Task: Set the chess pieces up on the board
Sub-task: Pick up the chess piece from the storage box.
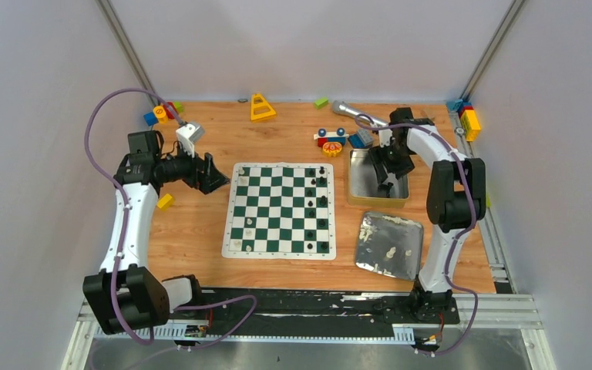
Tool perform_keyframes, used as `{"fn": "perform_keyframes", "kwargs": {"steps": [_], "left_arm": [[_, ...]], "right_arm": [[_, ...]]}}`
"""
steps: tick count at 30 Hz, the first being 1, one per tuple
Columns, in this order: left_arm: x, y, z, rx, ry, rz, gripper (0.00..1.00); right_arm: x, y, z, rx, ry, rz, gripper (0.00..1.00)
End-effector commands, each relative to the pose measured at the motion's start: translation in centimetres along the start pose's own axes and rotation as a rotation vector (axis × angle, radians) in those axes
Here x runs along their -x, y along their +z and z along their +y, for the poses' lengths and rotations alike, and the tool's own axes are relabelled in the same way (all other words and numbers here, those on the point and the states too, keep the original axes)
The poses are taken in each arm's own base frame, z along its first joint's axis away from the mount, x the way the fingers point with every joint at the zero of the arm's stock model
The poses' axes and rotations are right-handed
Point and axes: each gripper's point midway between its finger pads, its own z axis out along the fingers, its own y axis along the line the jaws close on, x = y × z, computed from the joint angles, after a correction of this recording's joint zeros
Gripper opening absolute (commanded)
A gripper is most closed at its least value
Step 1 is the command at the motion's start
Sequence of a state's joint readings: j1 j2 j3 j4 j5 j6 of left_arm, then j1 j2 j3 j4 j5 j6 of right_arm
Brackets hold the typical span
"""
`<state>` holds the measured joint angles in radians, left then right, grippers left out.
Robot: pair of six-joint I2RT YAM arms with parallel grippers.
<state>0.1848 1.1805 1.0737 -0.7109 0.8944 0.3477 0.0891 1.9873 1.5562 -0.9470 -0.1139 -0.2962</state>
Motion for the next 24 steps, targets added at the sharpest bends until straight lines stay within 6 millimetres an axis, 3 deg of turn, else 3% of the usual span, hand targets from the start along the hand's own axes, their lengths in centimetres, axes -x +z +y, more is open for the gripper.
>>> {"fn": "perform_keyframes", "kwargs": {"steps": [1,12,18,24], "left_arm": [[0.8,0.3,0.3,-0.035,0.049,-0.029,1.00],[1.1,0.9,1.0,-0.040,0.041,-0.027,1.00],[1.3,1.1,1.2,-0.044,0.040,-0.032,1.00],[1.4,1.3,1.5,-0.043,0.036,-0.032,1.00]], "right_arm": [[0.7,1.0,-1.0,-0.033,-0.030,-0.013,0.64],[-0.8,3.2,-1.0,-0.015,-0.053,0.068,0.50],[-0.7,2.8,-0.7,-0.003,-0.051,0.069,0.41],[-0.4,2.7,-0.3,0.028,-0.051,0.063,0.24]]}}
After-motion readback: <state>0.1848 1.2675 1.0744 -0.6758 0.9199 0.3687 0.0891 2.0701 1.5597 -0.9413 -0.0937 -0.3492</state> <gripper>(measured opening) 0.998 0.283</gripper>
